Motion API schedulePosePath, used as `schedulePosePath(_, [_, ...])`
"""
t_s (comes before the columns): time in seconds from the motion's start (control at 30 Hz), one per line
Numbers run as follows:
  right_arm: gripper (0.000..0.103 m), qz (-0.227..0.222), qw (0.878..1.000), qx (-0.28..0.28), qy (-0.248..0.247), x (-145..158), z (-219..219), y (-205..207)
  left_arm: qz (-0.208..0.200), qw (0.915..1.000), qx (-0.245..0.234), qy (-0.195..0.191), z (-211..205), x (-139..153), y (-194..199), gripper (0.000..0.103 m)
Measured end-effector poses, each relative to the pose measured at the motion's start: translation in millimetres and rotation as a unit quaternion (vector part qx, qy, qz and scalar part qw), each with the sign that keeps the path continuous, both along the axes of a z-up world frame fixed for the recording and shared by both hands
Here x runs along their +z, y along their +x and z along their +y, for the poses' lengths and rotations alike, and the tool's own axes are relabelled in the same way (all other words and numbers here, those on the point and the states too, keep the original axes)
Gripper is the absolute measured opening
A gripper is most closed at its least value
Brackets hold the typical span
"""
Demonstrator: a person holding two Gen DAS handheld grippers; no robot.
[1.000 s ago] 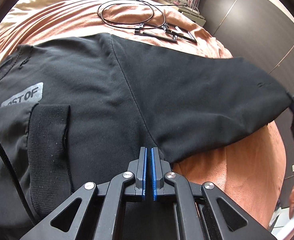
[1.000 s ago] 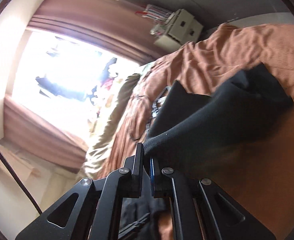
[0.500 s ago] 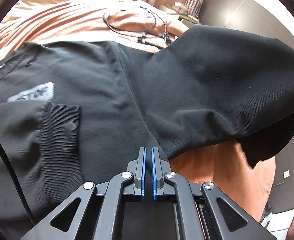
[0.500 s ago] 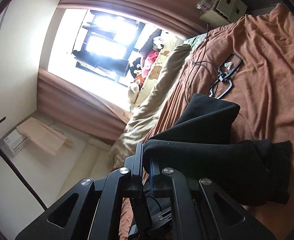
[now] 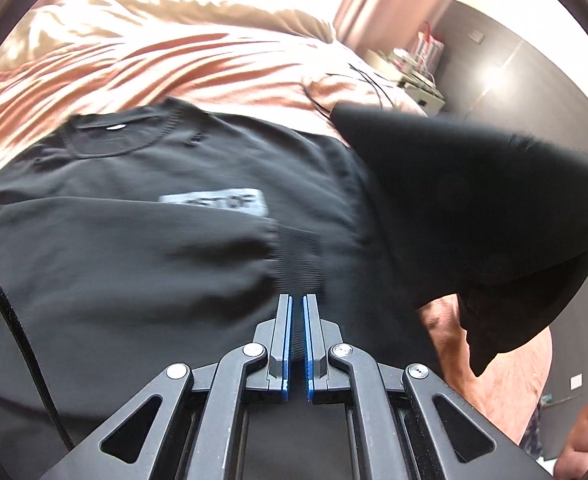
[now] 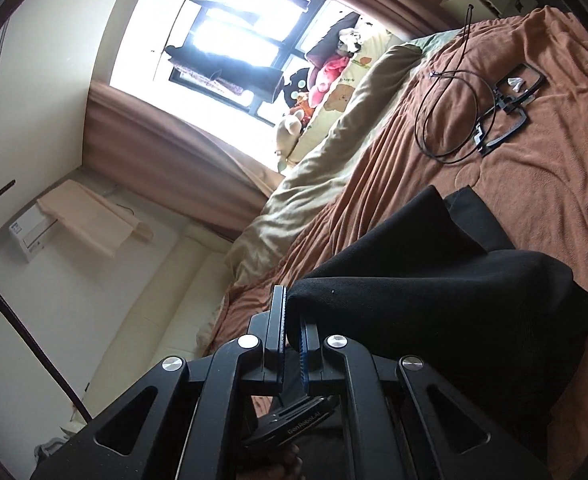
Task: Fold small clothes
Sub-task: 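Lift the held sleeve and fold it across the body, open right gripper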
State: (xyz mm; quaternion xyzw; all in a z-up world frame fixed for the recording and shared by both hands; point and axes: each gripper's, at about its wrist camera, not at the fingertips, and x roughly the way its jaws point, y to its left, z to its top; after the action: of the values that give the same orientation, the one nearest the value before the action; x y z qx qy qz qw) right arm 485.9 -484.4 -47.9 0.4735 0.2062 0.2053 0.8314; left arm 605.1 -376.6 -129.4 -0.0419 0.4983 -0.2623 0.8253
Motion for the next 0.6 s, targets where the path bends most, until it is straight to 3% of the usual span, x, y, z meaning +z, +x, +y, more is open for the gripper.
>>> schedulePosePath(0.43, [0.002,0.075,0.992,0.076,-0.064,-31.1,79.0,57.0,-0.005,0.9985,0.053,-0.008,91.6,8.6,-3.1,0.005])
schedulePosePath(0.53, [0.005,0.123,0.985,0.085,-0.084,-40.4,90.4,70.7,-0.003,0.9980,0.063,-0.009,102.2,7.2,-0.6,0.005])
schedulePosePath(0.6, [0.018,0.151,0.980,0.101,-0.084,-44.6,91.3,77.5,-0.001,0.9978,0.065,-0.008,105.6,6.8,-1.2,0.005])
